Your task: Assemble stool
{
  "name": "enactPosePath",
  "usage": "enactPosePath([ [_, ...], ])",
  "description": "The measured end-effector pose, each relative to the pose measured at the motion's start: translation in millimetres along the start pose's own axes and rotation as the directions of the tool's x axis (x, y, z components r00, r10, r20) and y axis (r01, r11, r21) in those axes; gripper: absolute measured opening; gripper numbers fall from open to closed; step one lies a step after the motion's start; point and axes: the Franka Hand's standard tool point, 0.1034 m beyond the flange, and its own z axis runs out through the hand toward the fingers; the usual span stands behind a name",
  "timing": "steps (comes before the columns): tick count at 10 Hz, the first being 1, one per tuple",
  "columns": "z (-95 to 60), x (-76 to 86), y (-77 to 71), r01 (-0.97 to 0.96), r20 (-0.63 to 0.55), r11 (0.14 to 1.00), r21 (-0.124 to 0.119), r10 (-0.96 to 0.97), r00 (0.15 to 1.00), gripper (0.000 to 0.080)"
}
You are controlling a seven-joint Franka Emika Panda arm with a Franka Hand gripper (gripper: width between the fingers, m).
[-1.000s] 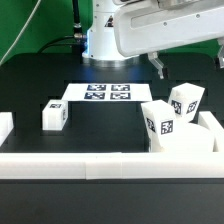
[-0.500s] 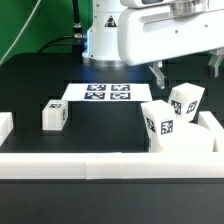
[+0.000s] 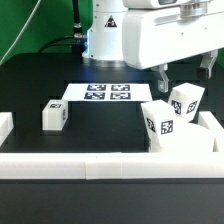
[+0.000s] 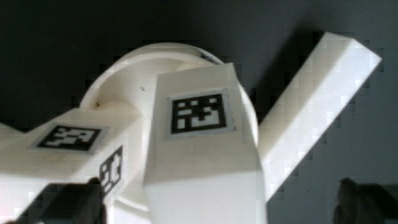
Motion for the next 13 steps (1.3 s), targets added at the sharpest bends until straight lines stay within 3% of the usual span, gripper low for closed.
enactPosePath([
  [4, 11.8, -3.4, 3.7, -0.010, 0.003, 1.000, -0.004, 0.010, 1.000, 0.0649],
  [6, 12.6, -4.8, 5.5, -0.011, 0.005, 1.000, -0.005, 0.011, 1.000, 0.0387],
  [7, 13.0, -5.6, 6.5, -0.011, 0.006, 1.000, -0.004, 0.011, 1.000, 0.0387],
  [8, 13.0, -5.6, 6.5, -0.014, 0.006, 1.000, -0.004, 0.014, 1.000, 0.0335],
  [10, 13.0, -5.6, 6.4, -0.049, 0.006, 0.999, -0.004, 0.049, 0.999, 0.0335],
  [13, 13.7, -5.6, 0.9, -0.406, -0.013, 0.914, 0.008, 0.406, 0.914, 0.0335],
])
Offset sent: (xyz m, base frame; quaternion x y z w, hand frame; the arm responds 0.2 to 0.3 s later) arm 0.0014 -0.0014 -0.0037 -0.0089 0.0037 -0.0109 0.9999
